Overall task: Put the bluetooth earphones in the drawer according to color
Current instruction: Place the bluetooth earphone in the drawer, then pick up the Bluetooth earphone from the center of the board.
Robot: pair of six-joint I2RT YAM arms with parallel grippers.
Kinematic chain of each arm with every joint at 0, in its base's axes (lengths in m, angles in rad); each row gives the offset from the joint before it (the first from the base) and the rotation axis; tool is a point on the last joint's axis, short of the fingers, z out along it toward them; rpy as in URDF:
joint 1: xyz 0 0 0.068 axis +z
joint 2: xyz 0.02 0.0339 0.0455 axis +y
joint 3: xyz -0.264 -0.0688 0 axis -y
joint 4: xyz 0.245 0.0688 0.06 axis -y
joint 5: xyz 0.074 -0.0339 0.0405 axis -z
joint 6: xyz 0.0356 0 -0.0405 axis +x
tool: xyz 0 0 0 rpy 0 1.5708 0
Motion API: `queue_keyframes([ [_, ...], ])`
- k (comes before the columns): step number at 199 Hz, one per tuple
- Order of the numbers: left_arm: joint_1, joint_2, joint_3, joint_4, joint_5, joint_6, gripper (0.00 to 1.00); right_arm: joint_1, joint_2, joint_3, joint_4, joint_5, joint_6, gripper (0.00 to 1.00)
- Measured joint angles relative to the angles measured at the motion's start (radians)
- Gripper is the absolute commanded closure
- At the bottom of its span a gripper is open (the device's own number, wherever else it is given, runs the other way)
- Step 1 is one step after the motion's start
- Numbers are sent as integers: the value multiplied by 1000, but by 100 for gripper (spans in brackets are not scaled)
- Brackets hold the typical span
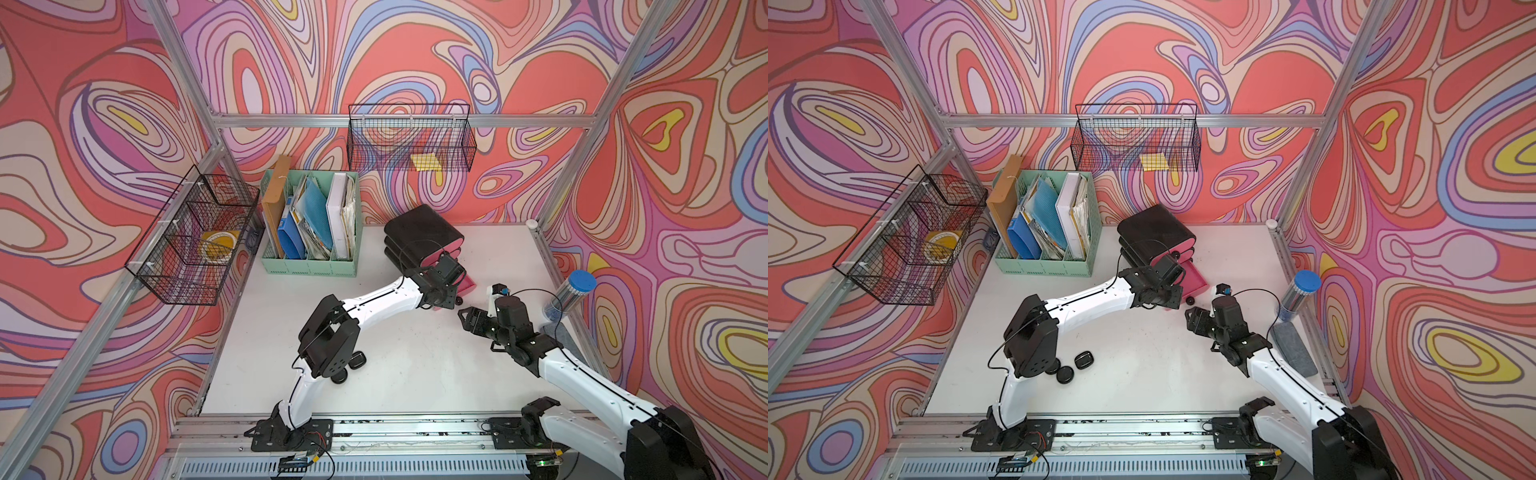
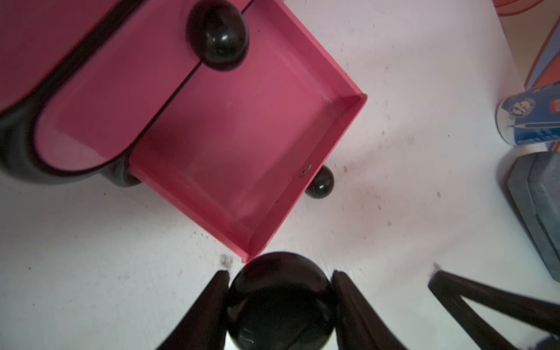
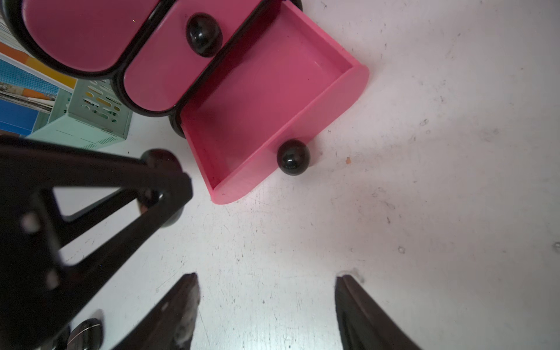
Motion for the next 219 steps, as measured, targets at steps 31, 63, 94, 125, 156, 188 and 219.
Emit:
queue_keyframes([
  [31, 0, 83, 80, 8, -69, 26, 51, 0, -3, -17, -4, -7, 11, 27],
  [63, 0, 125, 138, 7, -135, 56, 50, 0, -11, -23, -3, -13, 16, 28],
  [94, 1, 164, 210, -5, -182, 80, 35, 0, -11, -23, -3, -20, 19, 27],
  [125, 3, 189, 259, -32, -189, 97, 18, 0, -7, -23, 2, -37, 19, 24],
  [156, 3, 180, 247, -46, -164, 96, 12, 0, -7, -23, 7, -50, 21, 23],
  [188, -1, 63, 102, -26, -126, 97, 6, 0, -6, -23, 18, -79, 21, 23],
  [219, -5, -177, -131, 19, -113, 97, 1, 0, -5, -23, 44, -126, 16, 23],
])
